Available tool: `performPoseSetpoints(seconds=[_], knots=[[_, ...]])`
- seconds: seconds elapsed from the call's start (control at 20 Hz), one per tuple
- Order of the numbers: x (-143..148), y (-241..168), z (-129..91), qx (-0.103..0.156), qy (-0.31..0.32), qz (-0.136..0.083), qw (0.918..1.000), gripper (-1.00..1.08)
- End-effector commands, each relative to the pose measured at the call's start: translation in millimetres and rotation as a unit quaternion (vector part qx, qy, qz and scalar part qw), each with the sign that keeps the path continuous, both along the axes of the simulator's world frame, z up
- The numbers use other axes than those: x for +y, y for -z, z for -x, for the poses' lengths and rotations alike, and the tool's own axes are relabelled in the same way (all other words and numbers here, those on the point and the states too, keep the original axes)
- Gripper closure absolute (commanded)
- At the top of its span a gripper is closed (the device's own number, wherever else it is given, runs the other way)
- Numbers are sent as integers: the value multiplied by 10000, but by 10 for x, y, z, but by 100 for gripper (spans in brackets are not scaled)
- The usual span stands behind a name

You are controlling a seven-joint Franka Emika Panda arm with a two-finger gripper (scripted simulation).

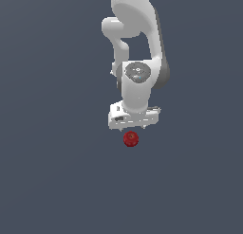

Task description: Pick up the object and move it to a goal position.

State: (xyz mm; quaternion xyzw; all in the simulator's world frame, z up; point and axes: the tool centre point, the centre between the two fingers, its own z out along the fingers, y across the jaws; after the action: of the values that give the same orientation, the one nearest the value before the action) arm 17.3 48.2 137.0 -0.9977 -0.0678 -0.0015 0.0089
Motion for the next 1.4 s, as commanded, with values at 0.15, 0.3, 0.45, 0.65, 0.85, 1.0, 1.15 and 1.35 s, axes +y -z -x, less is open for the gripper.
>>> performPoseSetpoints(seconds=[0.15,0.3,0.45,0.65,0.85,1.0,1.15,1.35], knots=[[-16,294,-33,4,-378,67,9993,-92],[-20,380,-41,4,-490,85,9988,-92],[-22,408,-43,4,-527,91,9986,-92],[-23,433,-36,12,-501,86,9987,-92],[-20,591,-32,9,-512,88,9986,-92],[-24,762,-28,7,-519,89,9986,-92],[-22,871,-29,5,-526,90,9986,-92],[-24,910,-41,5,-526,90,9986,-92]])
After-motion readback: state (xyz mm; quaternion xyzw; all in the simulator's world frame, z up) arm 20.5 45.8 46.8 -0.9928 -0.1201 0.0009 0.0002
